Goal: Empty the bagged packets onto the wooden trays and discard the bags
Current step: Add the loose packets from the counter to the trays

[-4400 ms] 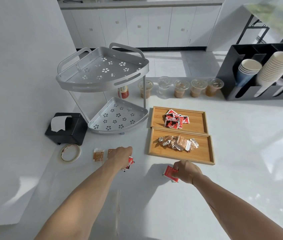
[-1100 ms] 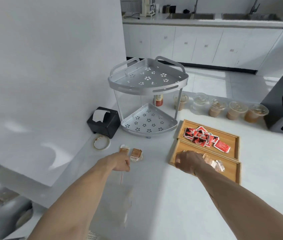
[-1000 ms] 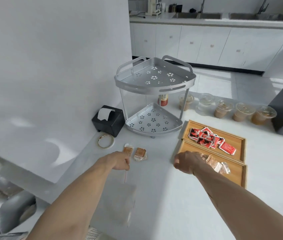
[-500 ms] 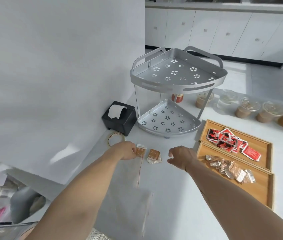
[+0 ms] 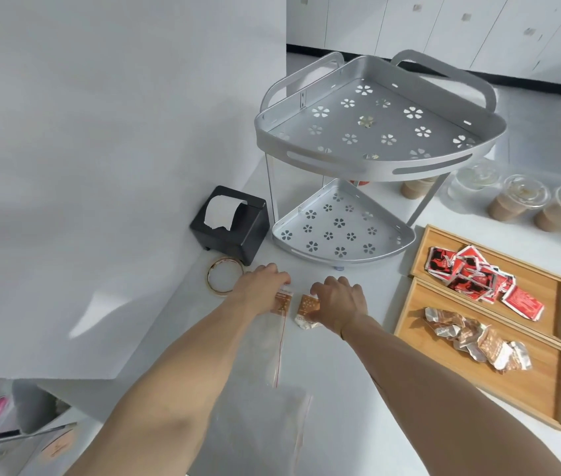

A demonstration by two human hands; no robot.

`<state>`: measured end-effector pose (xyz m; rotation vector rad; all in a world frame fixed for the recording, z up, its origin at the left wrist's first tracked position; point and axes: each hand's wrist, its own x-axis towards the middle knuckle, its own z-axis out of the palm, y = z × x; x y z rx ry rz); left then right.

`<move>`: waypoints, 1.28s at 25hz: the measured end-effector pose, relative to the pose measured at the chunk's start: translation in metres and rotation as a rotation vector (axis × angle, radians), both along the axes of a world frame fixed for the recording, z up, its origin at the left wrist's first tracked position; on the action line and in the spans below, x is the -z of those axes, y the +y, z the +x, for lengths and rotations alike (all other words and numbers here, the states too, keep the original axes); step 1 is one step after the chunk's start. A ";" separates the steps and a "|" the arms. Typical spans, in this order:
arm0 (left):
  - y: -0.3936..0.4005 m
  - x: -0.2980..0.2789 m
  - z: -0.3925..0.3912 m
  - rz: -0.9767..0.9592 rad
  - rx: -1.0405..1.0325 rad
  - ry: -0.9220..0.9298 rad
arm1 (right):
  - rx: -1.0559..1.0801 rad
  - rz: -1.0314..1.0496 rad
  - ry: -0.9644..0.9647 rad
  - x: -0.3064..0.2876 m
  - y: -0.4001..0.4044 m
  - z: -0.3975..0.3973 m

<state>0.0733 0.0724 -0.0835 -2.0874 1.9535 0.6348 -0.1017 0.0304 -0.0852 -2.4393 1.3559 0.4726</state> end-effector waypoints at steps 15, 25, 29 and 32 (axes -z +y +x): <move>-0.020 -0.028 -0.009 -0.005 -0.270 0.365 | 0.420 0.297 -0.452 -0.028 -0.011 -0.040; -0.006 -0.010 -0.077 0.164 -0.158 0.283 | 0.463 0.327 -0.183 -0.008 0.035 -0.130; 0.009 -0.003 -0.091 0.099 -0.149 0.170 | 0.468 0.294 -0.138 0.001 0.060 -0.148; 0.024 0.000 -0.096 0.000 -0.174 0.086 | 0.462 0.230 -0.094 -0.002 0.073 -0.159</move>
